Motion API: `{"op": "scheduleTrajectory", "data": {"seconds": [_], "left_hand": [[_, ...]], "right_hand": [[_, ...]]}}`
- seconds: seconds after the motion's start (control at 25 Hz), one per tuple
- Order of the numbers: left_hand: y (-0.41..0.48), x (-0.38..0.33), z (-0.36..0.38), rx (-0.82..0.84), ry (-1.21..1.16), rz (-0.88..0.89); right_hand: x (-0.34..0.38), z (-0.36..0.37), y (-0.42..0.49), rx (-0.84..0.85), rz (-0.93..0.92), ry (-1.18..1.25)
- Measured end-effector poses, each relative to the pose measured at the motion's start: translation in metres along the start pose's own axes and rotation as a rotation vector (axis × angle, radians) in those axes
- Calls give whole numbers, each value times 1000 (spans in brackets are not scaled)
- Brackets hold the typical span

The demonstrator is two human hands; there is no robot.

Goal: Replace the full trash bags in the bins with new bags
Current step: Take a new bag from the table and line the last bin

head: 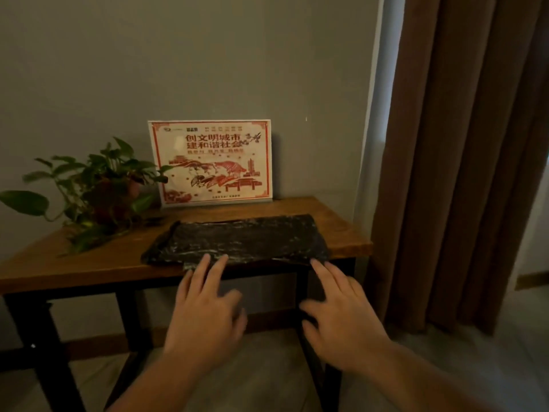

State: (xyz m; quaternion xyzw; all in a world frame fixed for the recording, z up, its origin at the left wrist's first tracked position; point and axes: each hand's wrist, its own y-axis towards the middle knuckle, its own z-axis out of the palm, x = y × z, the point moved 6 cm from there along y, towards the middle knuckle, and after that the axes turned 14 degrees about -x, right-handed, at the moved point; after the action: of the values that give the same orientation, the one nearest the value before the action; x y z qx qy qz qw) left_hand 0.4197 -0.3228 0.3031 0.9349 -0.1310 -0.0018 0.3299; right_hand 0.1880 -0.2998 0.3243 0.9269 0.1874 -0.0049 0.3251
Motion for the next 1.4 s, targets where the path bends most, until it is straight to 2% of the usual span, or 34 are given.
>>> {"op": "scheduleTrajectory", "data": {"seconds": [0.16,0.24,0.36,0.44,0.48,0.52,0.6,0.64,0.68,0.72,0.8,0.88,0.96,1.08,1.12,1.2,1.28,1.32,1.4], "left_hand": [[47,35,9,225,163,-24],[42,37,24,250,161,-64],[40,48,14,171,100,-124],[20,42,0,-24,-28,-185],[3,37,-4,-152,-163,-299],[-16,33,-4,-216,-375,-536],[-41,4,11,-55,-1079,-1173],[-46,-20,19,45,-1419,-1392],[-45,-41,20,126,-1685,-1508],[-41,-55,17,171,-1864,-1522],[-36,-69,14,151,-1974,-1507],[-41,-81,17,147,-1943,-1534],[-50,-89,19,160,-1889,-1547],[-67,-101,22,281,-1869,-1455],[-76,-105,23,347,-1855,-1414],[-95,-118,25,517,-1844,-1382],[-114,-134,24,705,-1854,-1364],[-123,-141,24,779,-1857,-1349],[-140,-155,27,911,-1844,-1322]], "right_hand": [[4,19,82,332,67,-242],[1,29,89,490,88,-287],[3,25,90,511,72,-307],[19,9,78,386,29,-284],[30,1,69,318,-25,-256],[43,-7,56,279,-89,-229],[66,-21,29,243,-209,-188],[77,-22,13,260,-258,-170],[87,-25,-2,268,-295,-152],[96,-28,-17,243,-319,-150],[106,-34,-47,162,-290,-90],[109,-44,-74,109,-204,90],[102,-53,-96,79,-45,290],[50,-76,-124,-251,299,405],[26,-77,-134,-290,472,390],[-22,-65,-160,-193,1007,471],[-30,-34,-197,41,1576,919],[-16,-23,-210,156,1748,1175],[13,-7,-235,295,1808,1438]]}}
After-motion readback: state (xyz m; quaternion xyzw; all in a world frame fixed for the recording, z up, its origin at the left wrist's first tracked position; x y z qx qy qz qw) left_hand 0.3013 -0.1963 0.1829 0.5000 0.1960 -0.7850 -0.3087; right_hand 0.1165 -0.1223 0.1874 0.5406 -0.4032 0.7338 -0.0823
